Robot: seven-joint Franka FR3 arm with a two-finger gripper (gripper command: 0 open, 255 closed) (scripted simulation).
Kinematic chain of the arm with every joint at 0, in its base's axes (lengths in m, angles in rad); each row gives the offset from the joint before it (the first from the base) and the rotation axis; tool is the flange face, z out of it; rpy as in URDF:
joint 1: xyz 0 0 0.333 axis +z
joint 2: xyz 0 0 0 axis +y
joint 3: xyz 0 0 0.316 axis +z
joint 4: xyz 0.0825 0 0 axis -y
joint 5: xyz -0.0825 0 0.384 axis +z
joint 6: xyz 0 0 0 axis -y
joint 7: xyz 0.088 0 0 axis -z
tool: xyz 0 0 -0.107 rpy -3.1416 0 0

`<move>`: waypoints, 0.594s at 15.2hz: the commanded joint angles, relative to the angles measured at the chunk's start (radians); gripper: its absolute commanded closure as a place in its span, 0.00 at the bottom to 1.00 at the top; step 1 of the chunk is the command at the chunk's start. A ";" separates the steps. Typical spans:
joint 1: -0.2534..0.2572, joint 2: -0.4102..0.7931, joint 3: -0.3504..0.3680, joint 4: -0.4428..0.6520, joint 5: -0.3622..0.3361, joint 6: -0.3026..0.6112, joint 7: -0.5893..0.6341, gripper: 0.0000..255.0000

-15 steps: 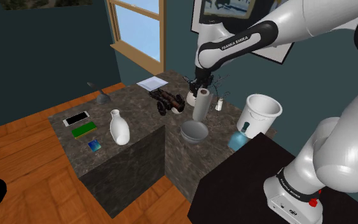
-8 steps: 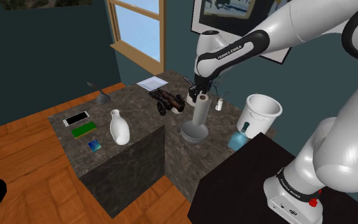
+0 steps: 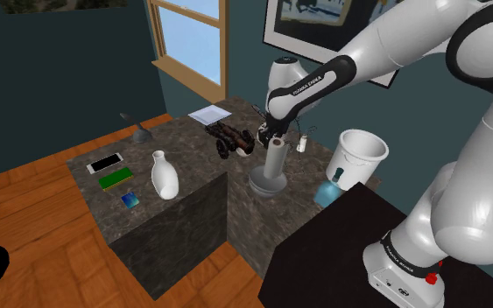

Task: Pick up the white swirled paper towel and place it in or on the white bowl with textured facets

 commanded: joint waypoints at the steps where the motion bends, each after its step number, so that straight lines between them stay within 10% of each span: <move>1: -0.001 0.017 0.002 -0.009 0.005 0.026 -0.002 1.00; 9: -0.002 0.031 0.003 -0.012 0.009 0.044 -0.005 1.00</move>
